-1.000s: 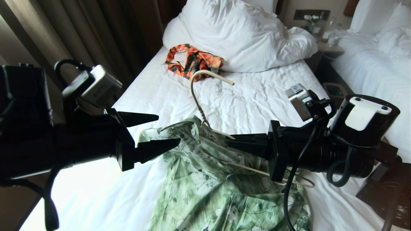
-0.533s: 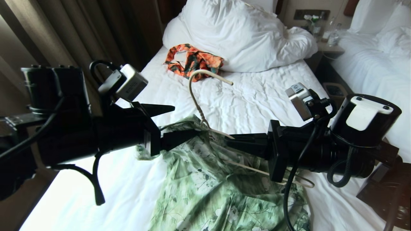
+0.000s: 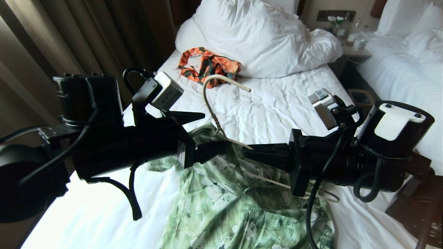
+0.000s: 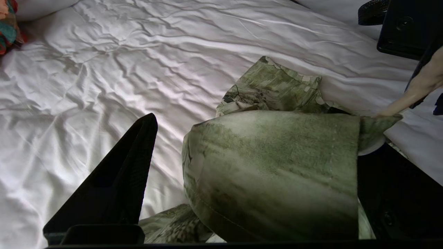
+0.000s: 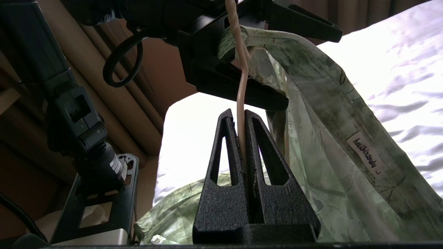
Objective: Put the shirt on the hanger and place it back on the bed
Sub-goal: Hook the other side of the shirt onto the hanger
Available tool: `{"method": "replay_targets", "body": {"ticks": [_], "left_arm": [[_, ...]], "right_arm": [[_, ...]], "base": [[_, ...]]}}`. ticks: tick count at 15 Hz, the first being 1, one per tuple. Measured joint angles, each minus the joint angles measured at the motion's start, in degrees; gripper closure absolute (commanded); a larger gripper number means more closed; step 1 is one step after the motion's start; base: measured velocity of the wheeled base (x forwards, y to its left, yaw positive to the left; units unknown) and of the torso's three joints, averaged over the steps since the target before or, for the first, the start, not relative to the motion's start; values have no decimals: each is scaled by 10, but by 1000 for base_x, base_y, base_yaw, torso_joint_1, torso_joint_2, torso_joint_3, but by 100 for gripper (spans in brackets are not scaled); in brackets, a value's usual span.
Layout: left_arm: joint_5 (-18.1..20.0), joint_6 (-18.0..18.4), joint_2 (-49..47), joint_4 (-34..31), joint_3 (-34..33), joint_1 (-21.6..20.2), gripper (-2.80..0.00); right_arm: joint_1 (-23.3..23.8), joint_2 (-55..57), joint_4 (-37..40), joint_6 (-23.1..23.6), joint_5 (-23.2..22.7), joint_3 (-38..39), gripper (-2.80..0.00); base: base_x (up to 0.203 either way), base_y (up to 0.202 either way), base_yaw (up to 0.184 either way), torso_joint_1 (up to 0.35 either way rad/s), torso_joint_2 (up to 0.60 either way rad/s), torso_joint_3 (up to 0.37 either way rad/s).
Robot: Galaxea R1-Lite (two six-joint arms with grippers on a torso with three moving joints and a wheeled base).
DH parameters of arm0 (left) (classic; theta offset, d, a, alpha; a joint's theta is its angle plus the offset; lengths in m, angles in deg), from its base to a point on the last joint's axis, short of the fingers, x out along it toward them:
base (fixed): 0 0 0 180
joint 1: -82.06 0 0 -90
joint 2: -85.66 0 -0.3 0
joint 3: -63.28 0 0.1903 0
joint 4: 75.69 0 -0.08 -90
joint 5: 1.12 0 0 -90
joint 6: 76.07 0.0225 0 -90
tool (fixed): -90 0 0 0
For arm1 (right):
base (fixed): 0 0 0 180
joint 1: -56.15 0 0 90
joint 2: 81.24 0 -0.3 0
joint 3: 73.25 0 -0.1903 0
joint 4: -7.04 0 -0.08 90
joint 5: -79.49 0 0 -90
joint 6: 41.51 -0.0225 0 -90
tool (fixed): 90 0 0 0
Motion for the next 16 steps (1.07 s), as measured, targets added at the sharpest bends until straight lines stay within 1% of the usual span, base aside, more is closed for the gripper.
{"method": "replay_targets", "body": {"ticks": [2, 3, 4, 9, 16], "left_arm": [[0, 0, -1, 0, -1, 2, -280], [-2, 0, 0, -2, -1, 2, -238], [-4, 0, 0, -2, -2, 2, 0], [-5, 0, 3, -1, -10, 2, 0], [-4, -2, 7, -2, -3, 2, 0]], "right_arm": [[0, -2, 0, 0, 0, 0, 0], [1, -3, 0, 0, 0, 0, 0], [1, -4, 0, 0, 0, 0, 0], [1, -5, 0, 0, 1, 0, 0], [1, -5, -7, 3, 4, 0, 0]], "base": [[0, 0, 0, 0, 0, 0], [0, 0, 0, 0, 0, 0], [0, 0, 0, 0, 0, 0], [0, 0, 0, 0, 0, 0], [0, 0, 0, 0, 0, 0]]}}
